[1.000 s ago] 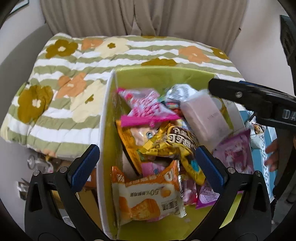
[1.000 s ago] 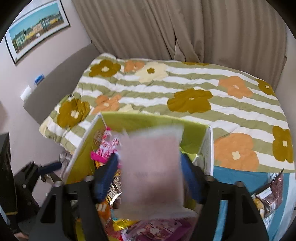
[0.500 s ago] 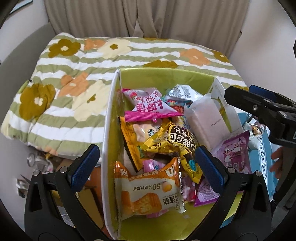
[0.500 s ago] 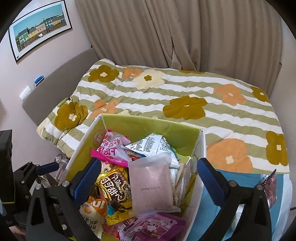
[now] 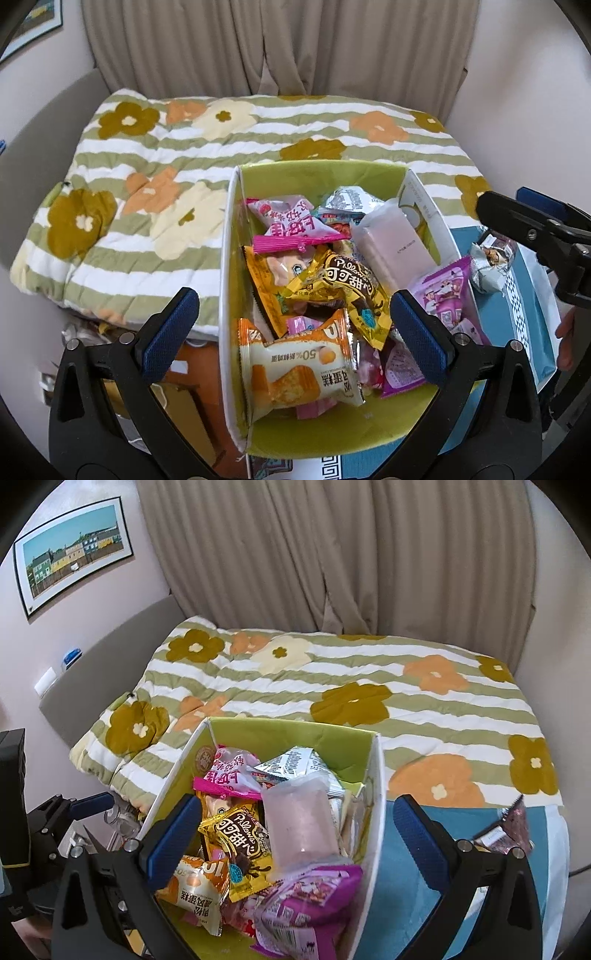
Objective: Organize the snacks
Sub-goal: 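Move both tools back over the last two bags on the cloth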
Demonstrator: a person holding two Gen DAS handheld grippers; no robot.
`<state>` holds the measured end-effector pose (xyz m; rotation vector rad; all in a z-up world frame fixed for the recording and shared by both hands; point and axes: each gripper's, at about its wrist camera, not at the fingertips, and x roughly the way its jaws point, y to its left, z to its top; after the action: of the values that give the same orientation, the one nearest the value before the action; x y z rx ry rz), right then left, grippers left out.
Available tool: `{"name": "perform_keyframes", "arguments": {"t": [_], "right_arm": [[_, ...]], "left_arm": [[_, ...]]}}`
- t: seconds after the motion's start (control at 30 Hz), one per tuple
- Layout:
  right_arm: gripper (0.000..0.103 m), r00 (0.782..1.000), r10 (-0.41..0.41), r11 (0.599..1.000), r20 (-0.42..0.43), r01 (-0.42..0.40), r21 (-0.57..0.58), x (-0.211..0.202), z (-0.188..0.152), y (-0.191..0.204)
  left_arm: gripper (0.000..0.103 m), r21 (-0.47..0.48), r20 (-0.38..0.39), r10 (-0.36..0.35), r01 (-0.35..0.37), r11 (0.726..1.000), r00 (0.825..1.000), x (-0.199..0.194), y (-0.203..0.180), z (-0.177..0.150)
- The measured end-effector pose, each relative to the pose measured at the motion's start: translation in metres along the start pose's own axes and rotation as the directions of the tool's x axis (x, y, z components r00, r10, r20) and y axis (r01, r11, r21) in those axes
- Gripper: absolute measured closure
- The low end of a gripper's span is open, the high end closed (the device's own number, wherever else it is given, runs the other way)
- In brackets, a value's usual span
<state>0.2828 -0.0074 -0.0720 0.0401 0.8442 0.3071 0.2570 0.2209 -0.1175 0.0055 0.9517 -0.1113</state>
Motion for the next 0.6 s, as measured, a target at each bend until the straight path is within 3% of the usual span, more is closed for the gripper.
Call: {"name": "perform_keyframes", "arguments": {"t": [0.3,0.6], "right_arm": [[0.000,0.997,-0.044,0.998,0.061,0.041,0.047,-0.053,-0.018,-0.027],[0.000,0.992,-0.073,0.996,0.099,0.067,0.063,-0.118,-0.058,-0.101]], "left_arm": [[0.001,-0.002,0.051,0.045,-0.045,0.999,0.998,-0.037,-0.032,-0.017],[0.001,-0.069,0.089,0.062,-0.055,0.996,0.994,-0.068,-0.104,-0.049]]}}
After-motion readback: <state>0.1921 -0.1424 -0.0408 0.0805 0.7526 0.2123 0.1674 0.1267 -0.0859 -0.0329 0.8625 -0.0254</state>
